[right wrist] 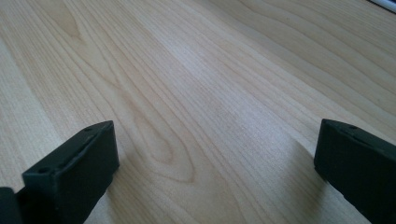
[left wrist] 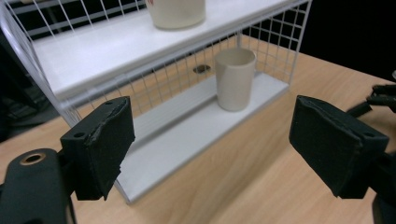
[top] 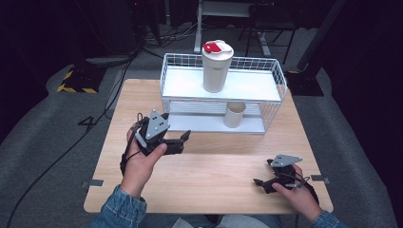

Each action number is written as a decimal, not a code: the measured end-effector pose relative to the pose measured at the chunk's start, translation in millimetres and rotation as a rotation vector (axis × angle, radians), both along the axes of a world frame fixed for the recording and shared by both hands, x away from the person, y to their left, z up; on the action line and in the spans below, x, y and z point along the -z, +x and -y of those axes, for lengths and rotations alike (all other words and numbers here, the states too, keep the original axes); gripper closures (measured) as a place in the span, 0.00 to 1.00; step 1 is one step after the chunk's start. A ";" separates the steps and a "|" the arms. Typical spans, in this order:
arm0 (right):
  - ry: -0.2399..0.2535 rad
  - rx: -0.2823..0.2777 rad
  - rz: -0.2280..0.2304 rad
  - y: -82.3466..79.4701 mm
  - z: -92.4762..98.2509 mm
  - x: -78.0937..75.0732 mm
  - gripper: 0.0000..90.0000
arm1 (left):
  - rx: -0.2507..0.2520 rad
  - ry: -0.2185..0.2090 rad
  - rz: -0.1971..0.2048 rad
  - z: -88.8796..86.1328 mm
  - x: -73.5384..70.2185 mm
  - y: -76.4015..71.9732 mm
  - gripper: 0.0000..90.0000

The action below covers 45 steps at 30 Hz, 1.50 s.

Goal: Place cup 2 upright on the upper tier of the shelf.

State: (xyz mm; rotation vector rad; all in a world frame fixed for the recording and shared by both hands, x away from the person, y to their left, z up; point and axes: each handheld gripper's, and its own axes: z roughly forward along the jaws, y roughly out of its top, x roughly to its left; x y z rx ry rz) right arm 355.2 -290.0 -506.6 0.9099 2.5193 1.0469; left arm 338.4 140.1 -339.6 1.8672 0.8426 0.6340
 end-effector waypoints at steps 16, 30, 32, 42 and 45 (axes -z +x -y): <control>0.001 0.000 0.000 0.0 -0.1 0.1 0.00 | 0.005 0.018 -0.097 -10.4 55.9 -16.3 0.17; 0.001 0.000 0.001 0.0 -0.1 0.1 0.00 | -0.001 0.086 -0.161 -21.1 106.1 -25.2 0.17; 0.001 0.000 0.001 0.0 -0.1 0.1 0.00 | -0.005 0.084 -0.174 -22.6 113.1 -25.8 0.17; 0.001 0.001 0.000 -0.1 -0.1 0.0 0.00 | -0.007 0.110 -0.229 -22.6 140.7 -25.2 0.17; 0.001 0.000 0.000 0.0 -0.1 0.1 0.00 | -0.009 0.124 -0.251 -22.1 148.3 -24.1 0.17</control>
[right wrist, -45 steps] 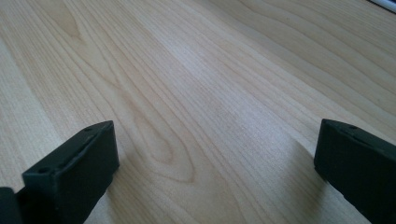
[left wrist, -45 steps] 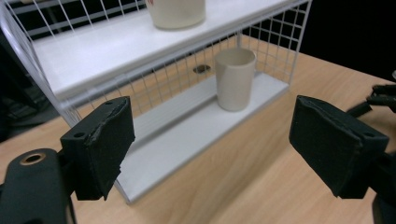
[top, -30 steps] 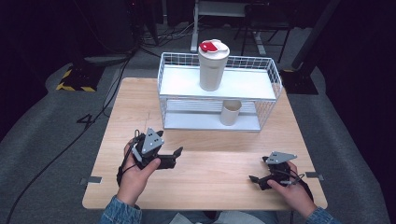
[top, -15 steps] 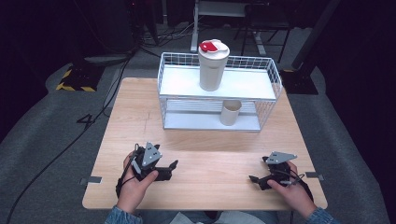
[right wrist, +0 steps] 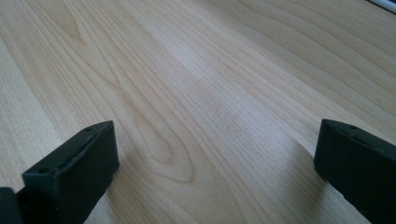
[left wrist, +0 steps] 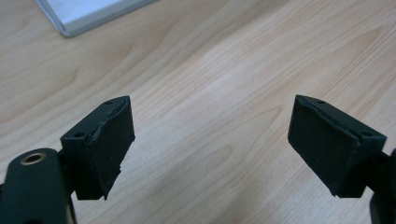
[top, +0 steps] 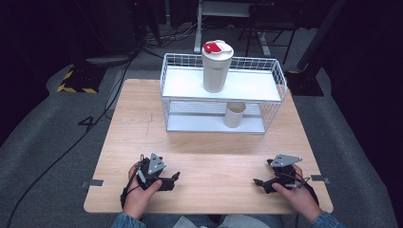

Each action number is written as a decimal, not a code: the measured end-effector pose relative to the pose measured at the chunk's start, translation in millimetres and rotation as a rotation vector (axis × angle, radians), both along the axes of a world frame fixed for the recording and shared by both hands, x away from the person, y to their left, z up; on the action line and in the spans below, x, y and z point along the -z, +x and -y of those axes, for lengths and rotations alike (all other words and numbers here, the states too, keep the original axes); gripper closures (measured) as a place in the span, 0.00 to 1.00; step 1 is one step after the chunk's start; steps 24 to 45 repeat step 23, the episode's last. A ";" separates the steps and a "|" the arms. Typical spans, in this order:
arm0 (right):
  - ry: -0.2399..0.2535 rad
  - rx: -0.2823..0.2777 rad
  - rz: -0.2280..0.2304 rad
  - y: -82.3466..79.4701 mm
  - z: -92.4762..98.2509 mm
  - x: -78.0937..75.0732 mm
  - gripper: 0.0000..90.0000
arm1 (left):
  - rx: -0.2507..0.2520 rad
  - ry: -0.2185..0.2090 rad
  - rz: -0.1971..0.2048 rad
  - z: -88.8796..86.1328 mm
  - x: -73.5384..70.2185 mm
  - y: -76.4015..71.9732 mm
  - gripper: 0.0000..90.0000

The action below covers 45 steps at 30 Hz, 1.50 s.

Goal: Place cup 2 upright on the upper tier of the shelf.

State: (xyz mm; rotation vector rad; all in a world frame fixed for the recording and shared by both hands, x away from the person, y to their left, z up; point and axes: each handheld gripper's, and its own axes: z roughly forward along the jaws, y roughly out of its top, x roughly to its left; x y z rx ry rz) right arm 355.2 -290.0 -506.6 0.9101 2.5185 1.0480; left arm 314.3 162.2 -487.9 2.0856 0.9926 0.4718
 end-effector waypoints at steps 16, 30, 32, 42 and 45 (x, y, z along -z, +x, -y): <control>0.000 0.000 0.000 0.0 0.0 0.0 0.00 | -0.010 0.062 -0.104 0.4 15.9 5.4 0.15; 0.000 0.000 0.000 0.0 0.0 0.0 0.00 | -0.015 0.062 -0.115 0.5 16.6 7.9 0.10; 0.000 0.000 0.000 0.0 0.0 0.0 0.00 | -0.015 0.062 -0.115 0.5 16.6 7.9 0.10; 0.000 0.000 0.000 0.0 0.0 0.0 0.00 | -0.015 0.062 -0.115 0.5 16.6 7.9 0.10; 0.000 0.000 0.000 0.0 0.0 0.0 0.00 | -0.015 0.062 -0.115 0.5 16.6 7.9 0.10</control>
